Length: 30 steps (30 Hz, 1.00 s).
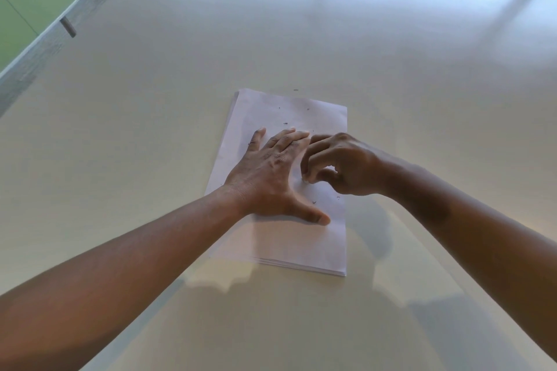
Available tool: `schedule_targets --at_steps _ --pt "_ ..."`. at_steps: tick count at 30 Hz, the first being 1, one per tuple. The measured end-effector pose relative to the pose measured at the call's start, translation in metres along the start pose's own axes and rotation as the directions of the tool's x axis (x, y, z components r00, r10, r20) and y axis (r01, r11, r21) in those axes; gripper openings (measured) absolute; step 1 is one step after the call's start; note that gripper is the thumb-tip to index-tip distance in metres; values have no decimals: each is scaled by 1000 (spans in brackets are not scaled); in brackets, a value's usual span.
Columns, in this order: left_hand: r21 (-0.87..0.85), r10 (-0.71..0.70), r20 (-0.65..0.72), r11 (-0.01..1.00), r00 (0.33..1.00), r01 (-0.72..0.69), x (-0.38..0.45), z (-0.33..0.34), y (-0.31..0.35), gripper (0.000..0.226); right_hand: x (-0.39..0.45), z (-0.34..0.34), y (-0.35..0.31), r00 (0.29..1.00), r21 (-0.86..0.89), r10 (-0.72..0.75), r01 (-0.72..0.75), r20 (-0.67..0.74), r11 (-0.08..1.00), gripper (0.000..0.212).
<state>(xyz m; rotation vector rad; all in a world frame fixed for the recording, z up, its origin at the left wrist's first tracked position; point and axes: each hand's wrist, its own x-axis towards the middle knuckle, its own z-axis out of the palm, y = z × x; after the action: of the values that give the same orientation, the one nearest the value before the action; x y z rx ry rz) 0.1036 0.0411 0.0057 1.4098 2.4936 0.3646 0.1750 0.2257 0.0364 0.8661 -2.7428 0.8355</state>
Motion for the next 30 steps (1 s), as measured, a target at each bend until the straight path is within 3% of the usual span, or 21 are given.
schedule_targets --at_steps 4,13,18,25,30 --pt "10 9 -3 1000 1000 -9 0 -1 2 148 5 14 -6 996 -1 8 -8 -90 1000 17" --pt "19 11 26 1000 1000 -12 -1 -2 -1 150 -9 6 8 945 80 268 -257 -187 963 5" --pt "-42 9 29 999 1000 -8 -1 -2 -2 149 -1 6 9 961 30 250 -248 -117 968 6" --pt "-269 -17 40 963 999 28 -3 -18 -12 142 9 -2 7 967 -47 253 -252 8 967 13" --pt "-174 37 -1 984 999 -36 1 -34 -29 130 12 -4 6 962 -92 268 -263 53 960 13"
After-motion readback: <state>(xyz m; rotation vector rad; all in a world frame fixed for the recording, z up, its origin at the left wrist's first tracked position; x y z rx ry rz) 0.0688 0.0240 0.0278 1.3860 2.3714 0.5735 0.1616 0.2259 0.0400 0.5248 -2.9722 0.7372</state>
